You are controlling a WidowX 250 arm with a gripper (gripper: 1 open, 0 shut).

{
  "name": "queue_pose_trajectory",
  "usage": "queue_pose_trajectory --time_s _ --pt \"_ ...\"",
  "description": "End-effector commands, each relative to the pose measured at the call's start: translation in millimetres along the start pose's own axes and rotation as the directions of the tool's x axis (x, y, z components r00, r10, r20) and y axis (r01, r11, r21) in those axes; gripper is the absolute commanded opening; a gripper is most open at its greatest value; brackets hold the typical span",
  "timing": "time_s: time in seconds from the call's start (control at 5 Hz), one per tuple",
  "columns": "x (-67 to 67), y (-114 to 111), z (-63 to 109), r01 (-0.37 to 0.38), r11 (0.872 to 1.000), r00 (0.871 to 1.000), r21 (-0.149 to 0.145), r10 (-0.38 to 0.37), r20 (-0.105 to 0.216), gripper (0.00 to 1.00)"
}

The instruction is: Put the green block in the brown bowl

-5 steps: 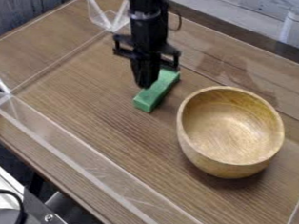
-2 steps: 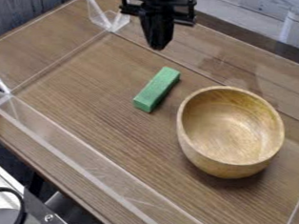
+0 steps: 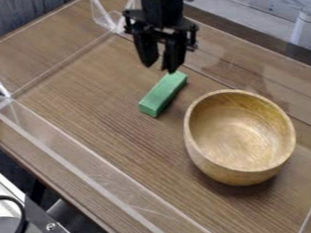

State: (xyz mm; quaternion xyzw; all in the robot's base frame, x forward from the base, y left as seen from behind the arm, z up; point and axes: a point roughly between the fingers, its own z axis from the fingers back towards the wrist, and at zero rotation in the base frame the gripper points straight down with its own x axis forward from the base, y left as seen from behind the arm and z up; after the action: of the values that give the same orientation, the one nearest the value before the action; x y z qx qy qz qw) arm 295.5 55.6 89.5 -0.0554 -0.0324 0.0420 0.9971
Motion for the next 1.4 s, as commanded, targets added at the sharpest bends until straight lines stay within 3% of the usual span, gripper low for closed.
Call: queue_pose_trajectory --time_s 0.0,0.6,0.8,1.2 --pt "6.2 4 2.7 0.005 1.0 1.0 0.018 -0.006 0.029 1.0" --pt "1.6 15 -42.7 -0.016 0.999 1.0 0.05 0.017 -0.026 1.0" --pt "1.7 16 -49.7 -0.023 0.998 0.999 0.052 0.025 -0.032 0.0" --pt "1.1 13 -35.6 -0.032 0.999 0.999 0.037 0.032 -0.016 0.0"
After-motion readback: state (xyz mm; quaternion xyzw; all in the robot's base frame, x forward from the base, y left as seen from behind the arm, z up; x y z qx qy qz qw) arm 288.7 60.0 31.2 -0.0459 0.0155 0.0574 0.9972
